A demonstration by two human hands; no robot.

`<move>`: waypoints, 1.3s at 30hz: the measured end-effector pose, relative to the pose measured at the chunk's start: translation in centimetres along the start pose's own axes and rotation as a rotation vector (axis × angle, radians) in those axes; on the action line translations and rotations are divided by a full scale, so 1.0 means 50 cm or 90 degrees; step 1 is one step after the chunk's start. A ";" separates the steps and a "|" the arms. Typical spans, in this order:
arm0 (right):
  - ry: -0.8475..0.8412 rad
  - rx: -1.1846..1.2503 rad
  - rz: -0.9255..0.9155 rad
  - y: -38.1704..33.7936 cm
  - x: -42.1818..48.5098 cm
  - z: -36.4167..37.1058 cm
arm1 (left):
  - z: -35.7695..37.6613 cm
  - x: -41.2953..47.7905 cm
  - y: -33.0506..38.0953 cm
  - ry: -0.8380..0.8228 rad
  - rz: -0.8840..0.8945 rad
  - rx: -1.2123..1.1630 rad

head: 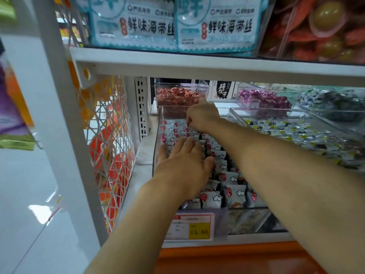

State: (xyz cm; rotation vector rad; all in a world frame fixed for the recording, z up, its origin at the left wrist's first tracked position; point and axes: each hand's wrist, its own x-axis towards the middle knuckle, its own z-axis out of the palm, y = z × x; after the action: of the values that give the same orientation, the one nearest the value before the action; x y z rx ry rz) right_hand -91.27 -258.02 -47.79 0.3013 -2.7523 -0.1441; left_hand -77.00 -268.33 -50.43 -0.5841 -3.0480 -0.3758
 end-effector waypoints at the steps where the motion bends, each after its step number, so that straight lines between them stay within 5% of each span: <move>1: -0.002 0.000 0.006 -0.002 0.001 0.000 | 0.000 0.000 0.001 0.000 -0.002 -0.003; 6: 0.064 0.195 0.082 0.020 0.005 -0.048 | -0.010 -0.008 0.005 0.016 -0.015 -0.021; 9: 0.223 0.310 0.152 0.038 -0.051 -0.081 | -0.022 -0.017 0.013 0.052 -0.021 -0.043; 14: 0.386 0.595 0.248 0.038 -0.210 -0.118 | -0.040 -0.048 0.034 0.229 -0.027 -0.192; 27: 0.151 1.214 0.379 0.045 -0.462 -0.162 | -0.058 -0.130 0.034 0.149 -0.082 -0.708; 33: 0.013 1.312 0.390 0.057 -0.467 -0.166 | -0.055 -0.123 0.035 0.068 -0.121 -1.042; 39: -0.103 1.368 0.260 0.065 -0.468 -0.164 | -0.047 -0.110 0.031 0.119 -0.186 -1.147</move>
State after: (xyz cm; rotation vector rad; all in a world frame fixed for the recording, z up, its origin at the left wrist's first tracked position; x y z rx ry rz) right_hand -67.56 -250.04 -47.84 0.1427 -1.7052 2.7882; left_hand -71.39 -269.50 -48.12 0.0446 -1.7248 -2.8087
